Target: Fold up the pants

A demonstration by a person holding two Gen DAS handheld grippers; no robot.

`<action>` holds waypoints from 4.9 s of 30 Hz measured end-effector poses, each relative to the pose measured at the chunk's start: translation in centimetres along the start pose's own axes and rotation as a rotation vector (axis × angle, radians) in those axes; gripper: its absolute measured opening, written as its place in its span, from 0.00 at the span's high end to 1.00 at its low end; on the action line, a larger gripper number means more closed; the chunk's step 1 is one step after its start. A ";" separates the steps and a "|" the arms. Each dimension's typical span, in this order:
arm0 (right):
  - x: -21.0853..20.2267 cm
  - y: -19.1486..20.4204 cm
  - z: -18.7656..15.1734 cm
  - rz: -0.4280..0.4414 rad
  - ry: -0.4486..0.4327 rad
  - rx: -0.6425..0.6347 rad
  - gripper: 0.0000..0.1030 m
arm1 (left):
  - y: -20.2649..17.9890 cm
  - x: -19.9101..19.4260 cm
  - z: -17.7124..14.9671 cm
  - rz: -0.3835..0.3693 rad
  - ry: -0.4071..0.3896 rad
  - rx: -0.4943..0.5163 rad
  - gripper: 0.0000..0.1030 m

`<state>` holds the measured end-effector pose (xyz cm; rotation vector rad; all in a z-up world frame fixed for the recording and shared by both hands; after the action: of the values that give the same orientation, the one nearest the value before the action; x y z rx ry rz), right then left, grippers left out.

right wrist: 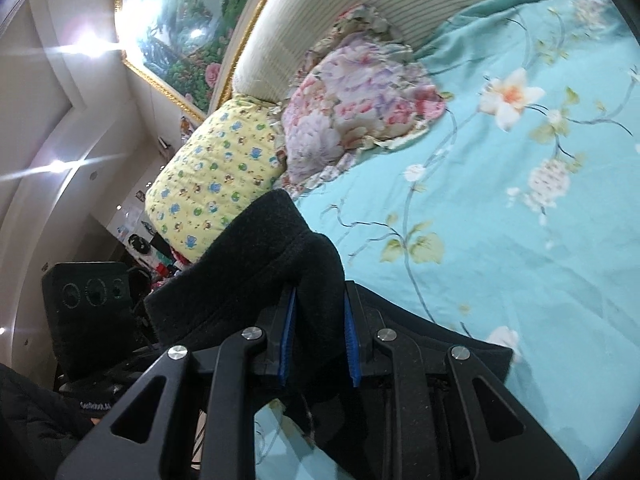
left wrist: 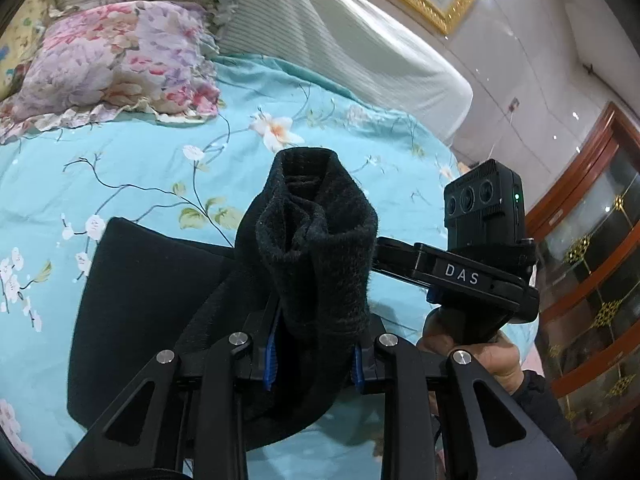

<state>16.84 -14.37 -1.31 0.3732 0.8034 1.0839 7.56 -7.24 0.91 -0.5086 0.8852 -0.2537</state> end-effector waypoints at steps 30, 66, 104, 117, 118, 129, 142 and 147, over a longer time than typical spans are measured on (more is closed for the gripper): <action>-9.9 -2.1 -4.0 -0.372 -0.209 0.158 0.17 | -2.6 0.9 -3.0 -0.101 0.088 0.100 0.21; -5.1 2.6 -8.1 -0.534 -0.044 0.093 0.07 | 12.6 -4.2 0.0 0.048 -0.024 -0.230 0.20; -2.3 -0.6 -9.6 -0.436 0.035 0.201 0.12 | 15.7 1.4 0.4 0.052 0.053 -0.303 0.27; -2.4 1.0 -9.1 -0.439 0.032 0.139 0.48 | 14.0 -0.1 0.6 0.030 0.012 -0.259 0.59; -2.4 1.3 -8.9 -0.439 0.032 0.129 0.50 | 13.9 -0.5 0.6 0.026 0.003 -0.256 0.62; -1.2 5.4 -5.7 -0.378 0.015 0.028 0.55 | 13.7 -6.6 2.6 0.019 -0.132 -0.242 0.65; 8.0 8.6 -0.1 -0.230 0.066 -0.073 0.55 | 21.0 -13.0 6.7 0.125 -0.268 -0.314 0.65; 11.5 8.2 1.7 -0.204 0.106 -0.082 0.55 | 23.2 -13.2 7.7 0.160 -0.284 -0.333 0.65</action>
<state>15.50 -0.36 0.49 0.1614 0.8688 0.9484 5.64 20.46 1.77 -0.7580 0.6874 0.1140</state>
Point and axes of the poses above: each gripper's, at about its wrist camera, not at the fingertips, and x roughly the way its jaws point, y to its left, z to its top, the point moved 7 cm from there along x, roughly the way its jaws point, and after that the axes turned 11 degrees about -x, right-handed, at the moved point
